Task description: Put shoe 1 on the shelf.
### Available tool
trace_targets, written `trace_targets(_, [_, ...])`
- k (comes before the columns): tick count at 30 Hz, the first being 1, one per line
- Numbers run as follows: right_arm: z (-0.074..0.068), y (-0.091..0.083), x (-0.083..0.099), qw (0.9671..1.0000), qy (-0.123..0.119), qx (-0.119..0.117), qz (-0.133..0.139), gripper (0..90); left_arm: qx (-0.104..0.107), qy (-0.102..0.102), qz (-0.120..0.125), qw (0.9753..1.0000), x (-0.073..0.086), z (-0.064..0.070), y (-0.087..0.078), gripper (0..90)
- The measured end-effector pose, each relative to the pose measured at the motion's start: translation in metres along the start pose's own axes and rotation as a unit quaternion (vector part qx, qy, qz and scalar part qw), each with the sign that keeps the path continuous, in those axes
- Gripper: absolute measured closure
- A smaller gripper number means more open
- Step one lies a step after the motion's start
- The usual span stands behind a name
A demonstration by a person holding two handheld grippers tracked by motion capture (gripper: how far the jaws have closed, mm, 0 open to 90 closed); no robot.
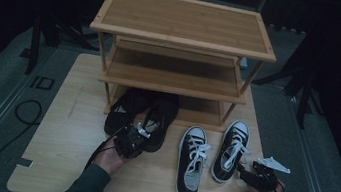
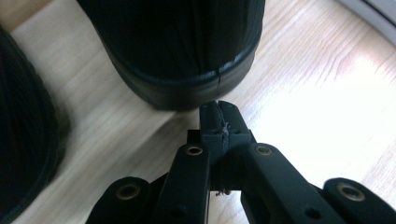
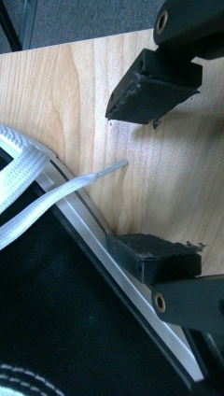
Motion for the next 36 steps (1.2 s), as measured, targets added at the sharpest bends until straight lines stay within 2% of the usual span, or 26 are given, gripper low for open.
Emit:
trace_targets(4, [0.0, 0.0, 0.0, 1.0, 0.0, 0.0, 0.0, 33.1, -0.007, 0.0, 0.013, 0.9999, -0.009, 0.0, -0.004, 90.0])
trace_targets(8, [0.0, 0.0, 0.0, 1.0, 0.0, 0.0, 0.0, 33.1, -0.015, 0.001, 0.015, 0.9998, -0.016, 0.0, -0.004, 90.0])
trace_targets(13, [0.0, 0.0, 0.0, 1.0, 0.0, 0.0, 0.0, 33.1, -0.007, -0.004, 0.023, 0.9997, -0.021, 0.0, -0.002, 90.0])
trace_targets(17, [0.0, 0.0, 0.0, 1.0, 0.0, 0.0, 0.0, 33.1, -0.002, 0.001, 0.019, 0.9998, -0.019, 0.004, 0.0, 90.0])
trace_targets(20, [0.0, 0.0, 0.0, 1.0, 0.0, 0.0, 0.0, 33.1, 0.0, 0.012, 0.008, 0.9999, -0.015, 0.009, 0.005, 90.0])
trace_targets(24, [0.0, 0.0, 0.0, 1.0, 0.0, 0.0, 0.0, 33.1, 0.003, 0.008, -0.005, 1.0, -0.01, 0.01, 0.014, 90.0])
trace_targets(26, [0.0, 0.0, 0.0, 1.0, -0.001, 0.0, 0.0, 33.1, 0.003, 0.014, -0.013, 0.9998, -0.009, 0.01, 0.016, 90.0])
trace_targets(32, [0.0, 0.0, 0.0, 1.0, -0.001, 0.0, 0.0, 33.0, -0.007, 0.009, -0.004, 0.9999, -0.014, 0.008, 0.02, 90.0])
trace_targets(36, [0.0, 0.0, 0.0, 1.0, 0.0, 0.0, 0.0, 33.0, -0.019, 0.016, 0.002, 0.9997, -0.023, 0.008, 0.017, 90.0])
Point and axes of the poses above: each handheld gripper's, and its own axes: y roughly forward along the jaws, x roughly out of its underside, z roughly to its right, the point moved 6 cm from there along y, roughly forward along the jaws, and after that the axes turned 4 degrees about -x, right-handed, at the moved point
